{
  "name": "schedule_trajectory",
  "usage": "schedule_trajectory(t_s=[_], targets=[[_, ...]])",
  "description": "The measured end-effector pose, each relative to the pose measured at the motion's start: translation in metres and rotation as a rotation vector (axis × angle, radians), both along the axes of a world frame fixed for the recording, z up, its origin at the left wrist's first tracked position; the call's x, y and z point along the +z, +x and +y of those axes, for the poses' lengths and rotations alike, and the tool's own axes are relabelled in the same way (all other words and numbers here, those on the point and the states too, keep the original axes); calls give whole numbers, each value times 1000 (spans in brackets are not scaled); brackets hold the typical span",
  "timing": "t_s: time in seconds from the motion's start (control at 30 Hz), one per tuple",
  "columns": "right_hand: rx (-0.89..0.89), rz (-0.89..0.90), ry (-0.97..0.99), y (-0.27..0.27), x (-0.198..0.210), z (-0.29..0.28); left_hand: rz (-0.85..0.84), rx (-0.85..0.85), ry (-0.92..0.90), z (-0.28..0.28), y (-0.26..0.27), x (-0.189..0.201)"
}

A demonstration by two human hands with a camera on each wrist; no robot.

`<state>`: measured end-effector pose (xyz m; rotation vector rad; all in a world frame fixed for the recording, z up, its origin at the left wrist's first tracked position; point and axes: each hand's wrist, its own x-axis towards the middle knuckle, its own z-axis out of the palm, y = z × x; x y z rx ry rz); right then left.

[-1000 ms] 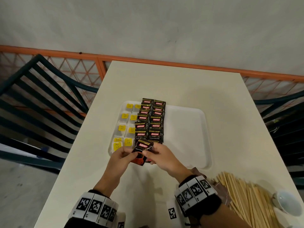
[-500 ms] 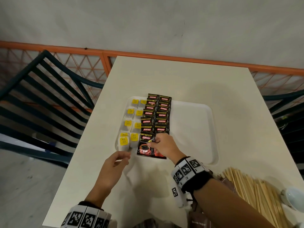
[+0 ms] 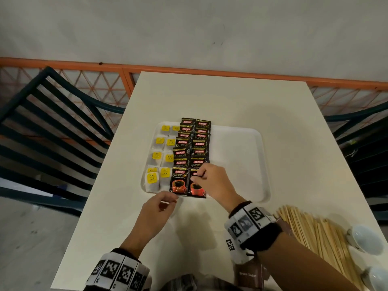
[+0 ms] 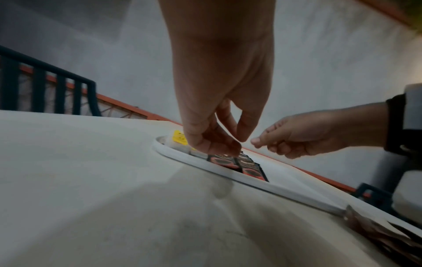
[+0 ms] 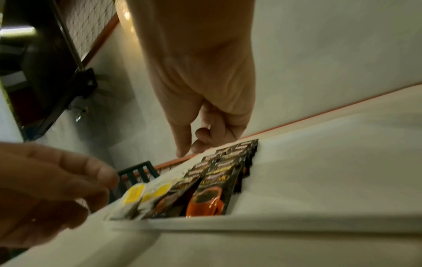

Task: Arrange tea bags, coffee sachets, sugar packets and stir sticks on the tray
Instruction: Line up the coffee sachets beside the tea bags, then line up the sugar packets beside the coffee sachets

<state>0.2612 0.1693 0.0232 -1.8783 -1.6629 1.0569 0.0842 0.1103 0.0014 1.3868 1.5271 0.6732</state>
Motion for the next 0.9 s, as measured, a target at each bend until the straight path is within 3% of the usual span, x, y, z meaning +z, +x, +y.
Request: schedule_trajectory(t_s=[0.13,0.33,0.43,0.57,0.9], targets=[[78,-94,49,53,14,-34,62,-179,42,-2,28,3],[28,-345,45,140,5,-103,133,-526,199,-11,75,-1],[88,-499,-62,165,-5,-126,155,-665,251,-15,101,-4],[230,-663,-198,170,-10,-137,269,-749,248,-21,133,-5],[273,-771,-36,153,-9,-139,659,-1045,272,-16,176,-8]])
